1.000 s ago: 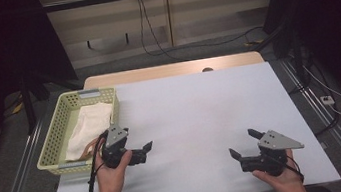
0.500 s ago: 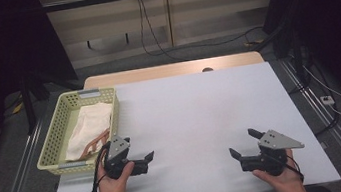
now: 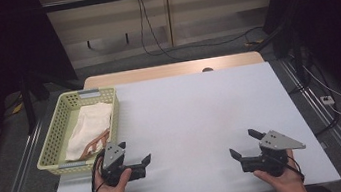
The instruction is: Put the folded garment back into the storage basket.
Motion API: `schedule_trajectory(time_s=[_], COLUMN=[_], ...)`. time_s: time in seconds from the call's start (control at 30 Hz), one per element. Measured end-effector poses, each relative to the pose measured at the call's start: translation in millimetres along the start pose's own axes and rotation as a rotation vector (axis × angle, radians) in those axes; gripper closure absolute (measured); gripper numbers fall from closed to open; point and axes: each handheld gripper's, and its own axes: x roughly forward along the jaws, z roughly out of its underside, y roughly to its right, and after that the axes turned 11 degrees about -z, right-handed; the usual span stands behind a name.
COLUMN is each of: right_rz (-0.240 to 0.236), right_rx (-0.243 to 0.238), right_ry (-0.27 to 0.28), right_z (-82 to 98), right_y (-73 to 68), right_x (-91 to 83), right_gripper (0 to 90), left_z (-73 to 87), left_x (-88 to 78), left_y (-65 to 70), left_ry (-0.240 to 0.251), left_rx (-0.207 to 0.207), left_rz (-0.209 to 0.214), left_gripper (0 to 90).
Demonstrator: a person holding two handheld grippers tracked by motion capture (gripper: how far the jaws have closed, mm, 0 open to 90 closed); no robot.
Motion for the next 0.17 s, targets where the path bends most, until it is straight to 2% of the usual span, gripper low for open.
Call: schedule_trajectory(time_s=[0.07,0.17], right_rz=[-0.003,-0.004], right_rx=[-0.002,-0.002], right_ry=[-0.002,-0.002], right_z=[-0.2,-0.4], right_y=[-0.3,-0.3], right_x=[1.0,1.8], right_gripper=[10.6,10.6], left_z=[0.3,0.5], left_x=[-0.1,0.7], left_y=[0.9,0.7], left_ry=[-0.011,-0.009], left_rx=[0.026,0.034], left_rz=[-0.017,-0.009], left_gripper=[5.0,4.8])
